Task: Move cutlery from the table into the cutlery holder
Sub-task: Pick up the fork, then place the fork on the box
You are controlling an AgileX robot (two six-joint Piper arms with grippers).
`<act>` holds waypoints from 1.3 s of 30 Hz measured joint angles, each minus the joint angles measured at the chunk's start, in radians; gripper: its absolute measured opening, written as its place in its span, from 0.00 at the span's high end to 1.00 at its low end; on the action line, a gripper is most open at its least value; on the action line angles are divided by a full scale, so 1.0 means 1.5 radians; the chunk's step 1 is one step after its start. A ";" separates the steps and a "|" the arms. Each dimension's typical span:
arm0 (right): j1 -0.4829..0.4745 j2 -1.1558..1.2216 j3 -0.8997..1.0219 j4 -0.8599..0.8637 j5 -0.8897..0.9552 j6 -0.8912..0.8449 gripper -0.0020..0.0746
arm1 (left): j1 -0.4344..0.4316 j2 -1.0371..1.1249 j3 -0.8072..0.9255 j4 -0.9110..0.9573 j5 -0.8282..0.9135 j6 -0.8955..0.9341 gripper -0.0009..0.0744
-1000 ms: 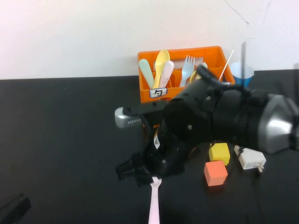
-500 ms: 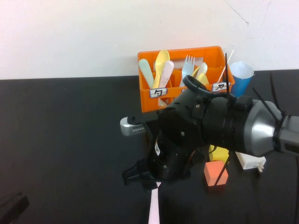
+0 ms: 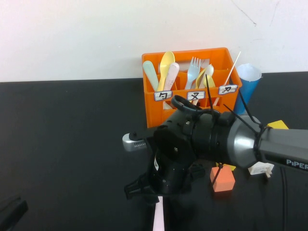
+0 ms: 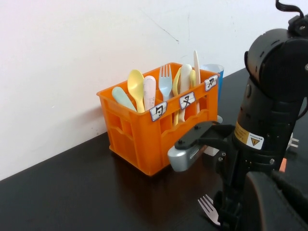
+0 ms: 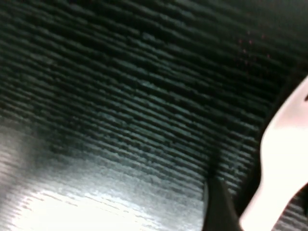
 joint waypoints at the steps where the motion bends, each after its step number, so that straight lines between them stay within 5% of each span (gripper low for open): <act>1: 0.000 0.001 -0.002 -0.001 0.003 0.000 0.49 | 0.000 0.000 0.000 0.000 0.000 0.000 0.99; 9: 0.000 0.003 -0.004 -0.022 0.042 -0.003 0.82 | 0.000 0.000 0.000 0.001 0.009 0.000 0.99; 20: 0.008 -0.057 0.006 -0.178 0.124 -0.055 0.82 | 0.000 0.000 0.000 0.001 0.037 0.000 0.99; 28: 0.012 -0.221 0.128 -0.280 0.088 -0.043 0.82 | 0.000 0.000 0.000 0.001 0.043 0.000 0.99; 39: 0.012 -0.439 0.370 -0.523 -0.052 0.197 0.82 | 0.000 0.000 0.000 0.001 0.057 0.000 0.99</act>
